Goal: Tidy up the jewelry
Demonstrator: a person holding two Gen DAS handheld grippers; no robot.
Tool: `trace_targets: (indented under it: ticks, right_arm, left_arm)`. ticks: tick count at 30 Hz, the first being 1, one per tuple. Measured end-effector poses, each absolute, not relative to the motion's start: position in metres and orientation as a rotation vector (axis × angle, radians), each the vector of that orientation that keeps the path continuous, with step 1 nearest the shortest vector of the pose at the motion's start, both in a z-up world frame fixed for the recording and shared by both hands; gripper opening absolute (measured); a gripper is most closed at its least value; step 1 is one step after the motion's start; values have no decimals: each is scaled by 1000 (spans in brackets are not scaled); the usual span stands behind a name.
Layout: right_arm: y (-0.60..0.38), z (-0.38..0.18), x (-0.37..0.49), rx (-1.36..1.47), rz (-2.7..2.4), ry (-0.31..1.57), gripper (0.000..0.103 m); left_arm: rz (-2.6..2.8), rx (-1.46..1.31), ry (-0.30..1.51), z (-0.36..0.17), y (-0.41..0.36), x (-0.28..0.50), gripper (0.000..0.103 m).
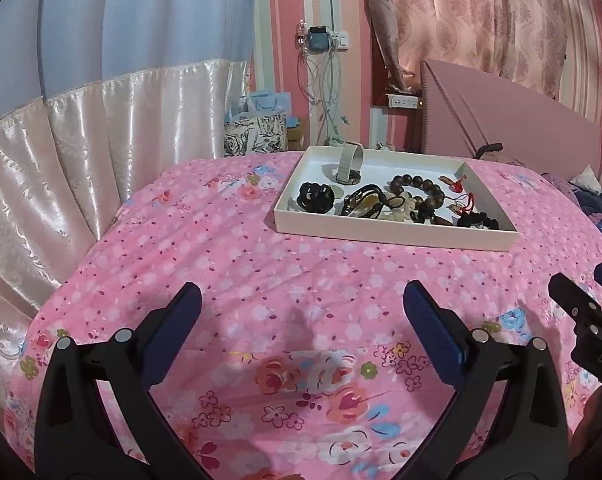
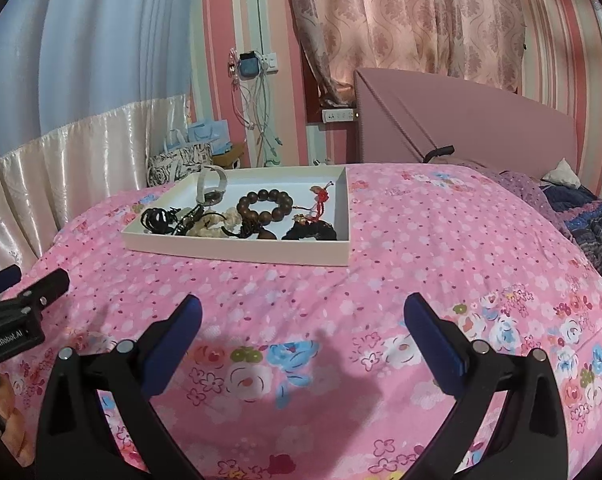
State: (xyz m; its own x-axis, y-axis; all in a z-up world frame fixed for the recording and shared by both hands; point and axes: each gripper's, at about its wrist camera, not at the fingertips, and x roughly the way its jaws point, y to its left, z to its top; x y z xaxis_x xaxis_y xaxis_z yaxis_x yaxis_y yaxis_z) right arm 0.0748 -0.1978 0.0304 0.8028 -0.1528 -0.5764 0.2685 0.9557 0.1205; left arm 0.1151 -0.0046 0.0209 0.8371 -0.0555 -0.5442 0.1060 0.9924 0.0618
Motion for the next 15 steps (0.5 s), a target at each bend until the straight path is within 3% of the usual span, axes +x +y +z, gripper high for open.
trace_targets:
  ticks: [15]
  right_arm:
    - [-194, 33, 72, 174, -221, 572, 101]
  left_arm:
    - [-74, 84, 486, 33, -3, 98, 100]
